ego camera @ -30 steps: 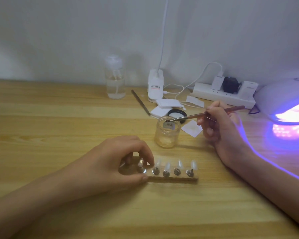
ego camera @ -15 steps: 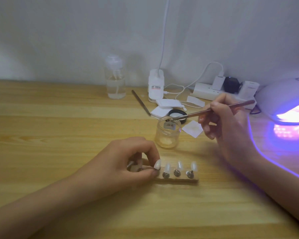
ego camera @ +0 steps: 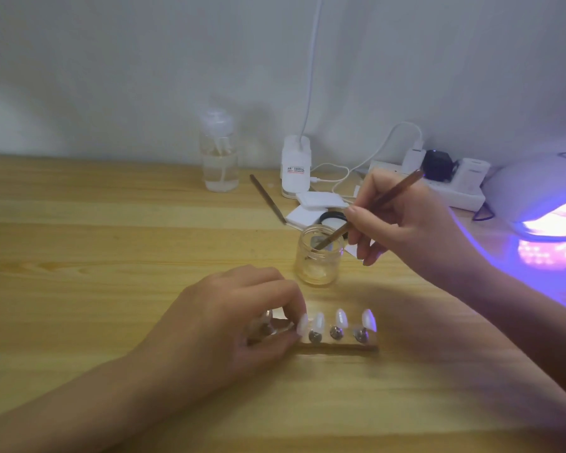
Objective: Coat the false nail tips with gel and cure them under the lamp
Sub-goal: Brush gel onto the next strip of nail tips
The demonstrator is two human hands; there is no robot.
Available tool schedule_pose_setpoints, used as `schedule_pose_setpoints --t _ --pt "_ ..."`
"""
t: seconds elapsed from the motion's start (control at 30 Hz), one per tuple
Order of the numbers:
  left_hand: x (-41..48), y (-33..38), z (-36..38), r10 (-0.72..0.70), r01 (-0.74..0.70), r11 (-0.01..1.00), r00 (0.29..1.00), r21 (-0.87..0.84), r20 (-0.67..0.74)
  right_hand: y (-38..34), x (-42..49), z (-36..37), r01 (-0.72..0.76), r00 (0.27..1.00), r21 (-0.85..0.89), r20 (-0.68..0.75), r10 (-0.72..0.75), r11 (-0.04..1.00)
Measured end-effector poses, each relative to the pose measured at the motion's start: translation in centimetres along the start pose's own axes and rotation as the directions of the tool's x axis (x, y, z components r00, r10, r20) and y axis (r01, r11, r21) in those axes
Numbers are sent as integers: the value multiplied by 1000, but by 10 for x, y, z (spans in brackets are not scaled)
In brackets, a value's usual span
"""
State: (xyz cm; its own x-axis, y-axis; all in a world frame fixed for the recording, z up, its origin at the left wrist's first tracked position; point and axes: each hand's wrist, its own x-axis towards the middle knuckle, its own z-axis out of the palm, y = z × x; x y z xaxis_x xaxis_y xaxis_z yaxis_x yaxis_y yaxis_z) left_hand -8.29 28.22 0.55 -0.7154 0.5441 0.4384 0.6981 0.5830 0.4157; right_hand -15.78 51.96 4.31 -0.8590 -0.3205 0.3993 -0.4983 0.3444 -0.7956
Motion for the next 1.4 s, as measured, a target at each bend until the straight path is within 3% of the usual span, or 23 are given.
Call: schedule_pose_setpoints --t 0.1,0.2,0.3,0.4,0.57,0.77,1.4 --pt "-1 2 2 41 -39 990 999 137 -11 2 0 3 -18 999 25 27 17 1000" --pt "0 2 2 28 -22 995 998 97 -59 3 0 2 -27 1000 78 4 27 997" --pt "2 6 -6 -65 40 979 990 -200 -122 4 1 -3 -24 995 185 -96 42 983" --pt "12 4 -13 -204 102 865 966 -492 -157 11 0 -7 -39 981 294 -173 93 955" --pt "37 -16 -17 -377 222 696 923 -683 -84 27 -10 -4 -149 944 531 -176 280 834" --pt "55 -36 -1 -491 316 612 871 -725 -35 34 -12 -2 -202 916 682 -122 381 703" --pt "54 -45 14 -437 256 694 893 -673 -111 35 -13 3 -156 901 735 -168 400 660"
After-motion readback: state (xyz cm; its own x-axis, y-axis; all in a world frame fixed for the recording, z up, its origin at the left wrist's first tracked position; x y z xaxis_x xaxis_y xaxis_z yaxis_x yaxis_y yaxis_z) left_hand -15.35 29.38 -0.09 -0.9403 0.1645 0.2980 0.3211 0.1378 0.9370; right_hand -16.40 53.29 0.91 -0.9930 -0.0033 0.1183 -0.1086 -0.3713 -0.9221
